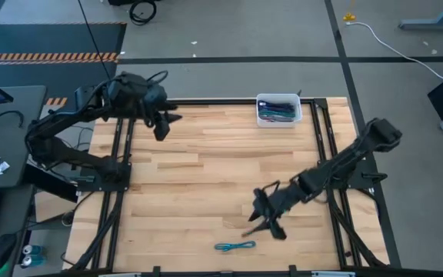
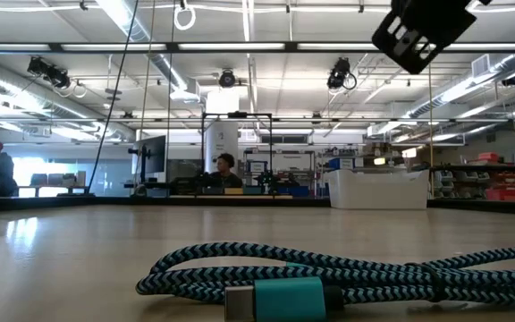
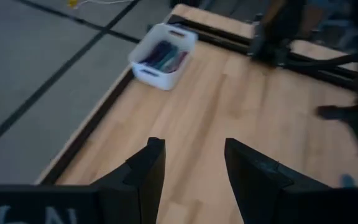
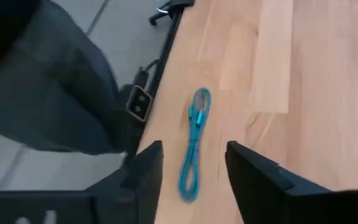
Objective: Pick and place USB-C Cables
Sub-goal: Put the light blue charger cable into the bin
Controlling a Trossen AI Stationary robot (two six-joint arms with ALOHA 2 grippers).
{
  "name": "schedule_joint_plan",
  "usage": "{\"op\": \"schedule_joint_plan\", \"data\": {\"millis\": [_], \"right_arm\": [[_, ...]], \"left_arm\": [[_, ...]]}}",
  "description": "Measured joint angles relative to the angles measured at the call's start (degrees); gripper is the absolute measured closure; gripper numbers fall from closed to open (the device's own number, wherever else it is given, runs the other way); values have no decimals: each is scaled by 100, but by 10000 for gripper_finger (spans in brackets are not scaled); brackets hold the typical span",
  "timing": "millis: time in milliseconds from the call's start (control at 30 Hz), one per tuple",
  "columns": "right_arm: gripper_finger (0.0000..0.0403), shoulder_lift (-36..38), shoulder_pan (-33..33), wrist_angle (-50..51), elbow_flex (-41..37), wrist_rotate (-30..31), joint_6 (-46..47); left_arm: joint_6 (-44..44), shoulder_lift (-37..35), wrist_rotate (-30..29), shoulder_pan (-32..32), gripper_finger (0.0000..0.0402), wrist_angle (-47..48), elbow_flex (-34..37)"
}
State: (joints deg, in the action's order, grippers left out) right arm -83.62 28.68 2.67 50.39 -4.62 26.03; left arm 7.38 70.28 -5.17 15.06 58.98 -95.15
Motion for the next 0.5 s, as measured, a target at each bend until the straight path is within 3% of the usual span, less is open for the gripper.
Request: {"op": "schedule_joint_plan", "data": {"millis": [167,267,500], "right_arm": [[179,-1050,434,-1058,181,366,-260],[161,-1720,582,-1121,477,819,-431],[162,-3083,782,-996,1485,1708,-746]], "left_arm": [[639,-86,-8,-667,230,-44,-4],[930,-110,-24,-1127,230,-27,-4],[1551,-107,-526,-2245,230,28,-4]]}}
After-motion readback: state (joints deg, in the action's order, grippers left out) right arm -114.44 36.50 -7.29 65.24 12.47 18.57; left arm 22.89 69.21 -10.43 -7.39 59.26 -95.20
